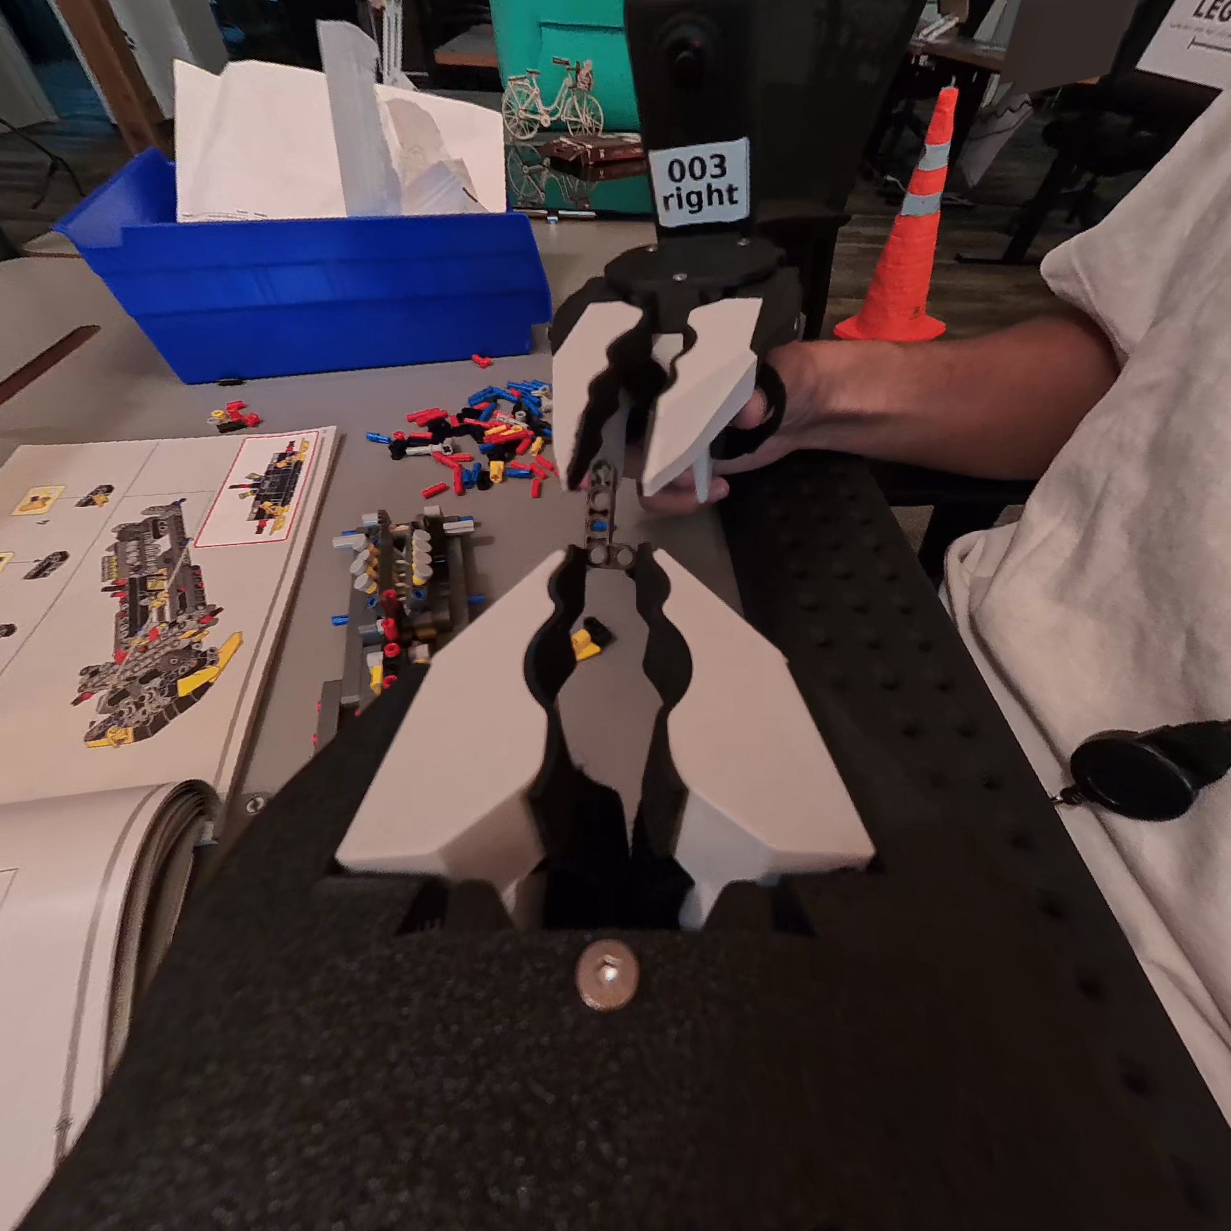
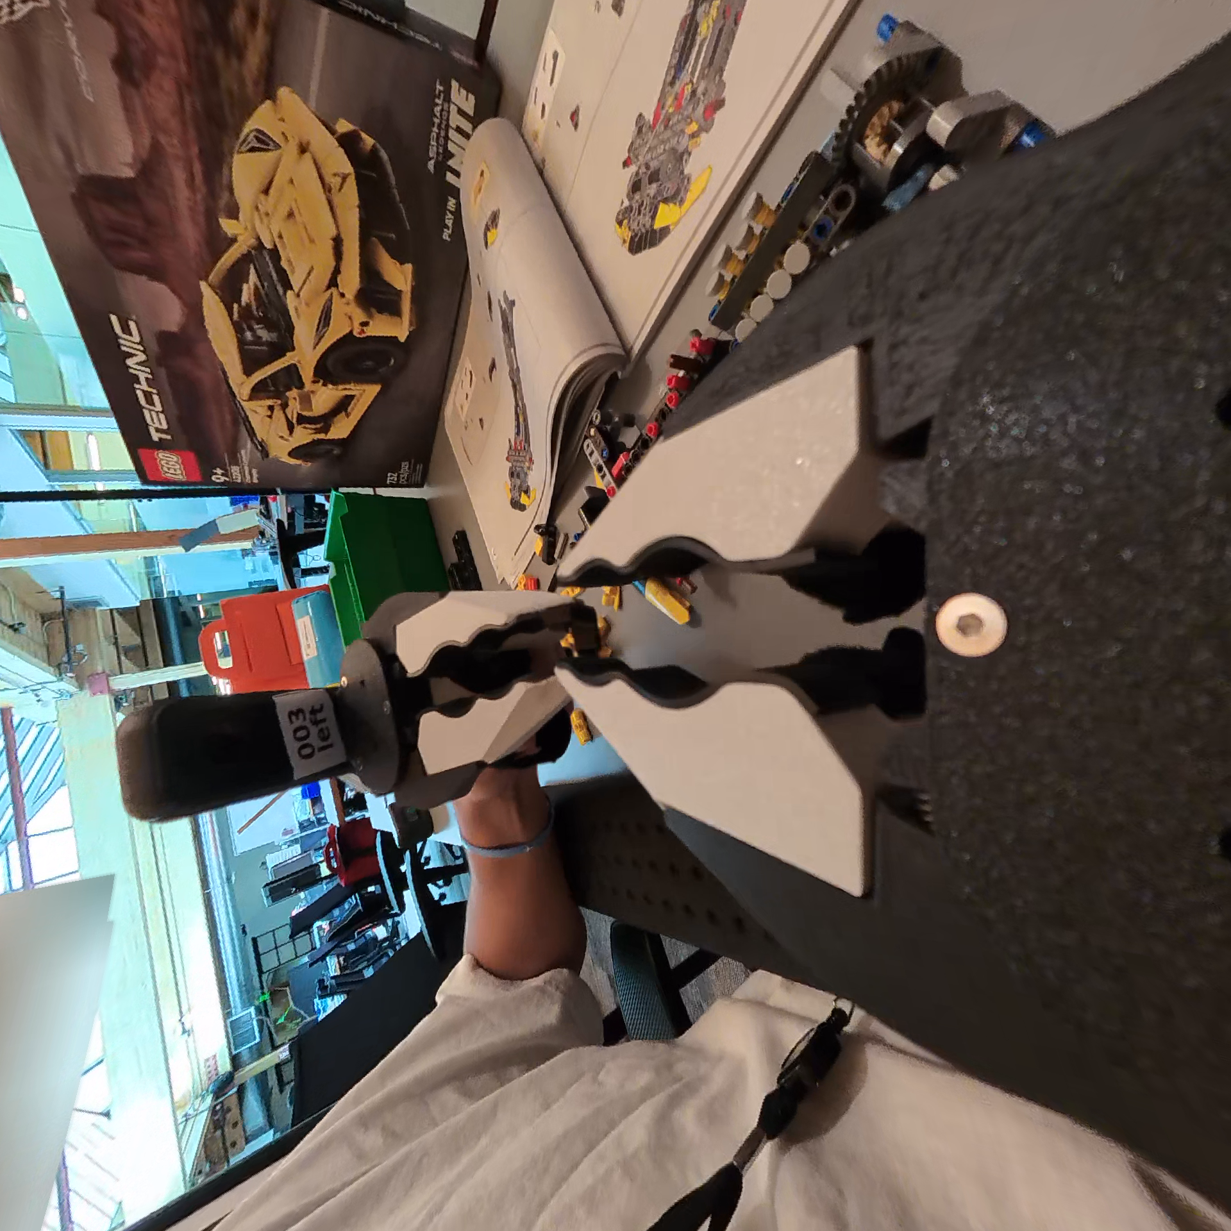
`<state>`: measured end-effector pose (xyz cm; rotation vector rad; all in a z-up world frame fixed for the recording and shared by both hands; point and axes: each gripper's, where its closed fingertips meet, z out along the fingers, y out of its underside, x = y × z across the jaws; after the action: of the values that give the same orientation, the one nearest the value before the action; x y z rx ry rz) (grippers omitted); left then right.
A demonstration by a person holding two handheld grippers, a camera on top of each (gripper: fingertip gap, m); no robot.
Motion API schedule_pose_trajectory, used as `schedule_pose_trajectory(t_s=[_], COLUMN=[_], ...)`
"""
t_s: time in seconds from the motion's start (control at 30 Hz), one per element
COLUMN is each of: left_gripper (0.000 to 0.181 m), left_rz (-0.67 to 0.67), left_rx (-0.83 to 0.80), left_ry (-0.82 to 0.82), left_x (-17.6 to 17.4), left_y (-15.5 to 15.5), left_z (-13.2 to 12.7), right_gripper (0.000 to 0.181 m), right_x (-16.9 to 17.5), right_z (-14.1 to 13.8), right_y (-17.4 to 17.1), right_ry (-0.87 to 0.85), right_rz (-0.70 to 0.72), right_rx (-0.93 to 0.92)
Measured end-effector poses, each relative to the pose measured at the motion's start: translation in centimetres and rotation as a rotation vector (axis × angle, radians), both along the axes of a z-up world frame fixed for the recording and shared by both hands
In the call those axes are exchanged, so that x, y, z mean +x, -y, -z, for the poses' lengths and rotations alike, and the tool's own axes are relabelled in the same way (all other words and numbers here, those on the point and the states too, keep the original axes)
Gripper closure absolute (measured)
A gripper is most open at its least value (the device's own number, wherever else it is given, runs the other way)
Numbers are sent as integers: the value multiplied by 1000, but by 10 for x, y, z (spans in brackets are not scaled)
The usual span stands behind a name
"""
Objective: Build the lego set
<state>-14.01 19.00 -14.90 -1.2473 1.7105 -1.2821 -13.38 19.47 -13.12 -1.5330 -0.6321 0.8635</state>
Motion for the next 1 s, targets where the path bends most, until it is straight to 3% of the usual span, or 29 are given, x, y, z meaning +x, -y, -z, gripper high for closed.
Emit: schedule_pose_trajectory(t_s=[0.1, 0.43, 0.7, 0.73, 0.83, 0.93, 1.0], left_gripper=[167, 162, 175, 175, 175, 175, 175], left_rz=[12, 12, 34, 29, -32, -52, -51], left_rx=[9, 41, 54, 55, 58, -32, -110], left_ry=[-15, 24, -15, -14, 16, 72, 118], left_x=[0, 0, -2, -1, 2, 3, 4], left_y=[3, 4, 7, 6, -3, -6, -5], left_z=[4, -1, 6, 6, 0, -12, -21], right_gripper=[174, 175, 174, 174, 150, 144, 146], right_x=[-1, -4, -14, -14, -15, -17, -22], right_z=[2, 5, 12, 11, 8, 23, 18], right_y=[1, 0, 4, 4, 5, -3, -5], right_ry=[30, 41, 85, 83, 73, 148, 78], right_rz=[1, -5, -45, -42, -35, 6, -6], right_rx=[10, -8, -12, -2, 19, -28, -80])
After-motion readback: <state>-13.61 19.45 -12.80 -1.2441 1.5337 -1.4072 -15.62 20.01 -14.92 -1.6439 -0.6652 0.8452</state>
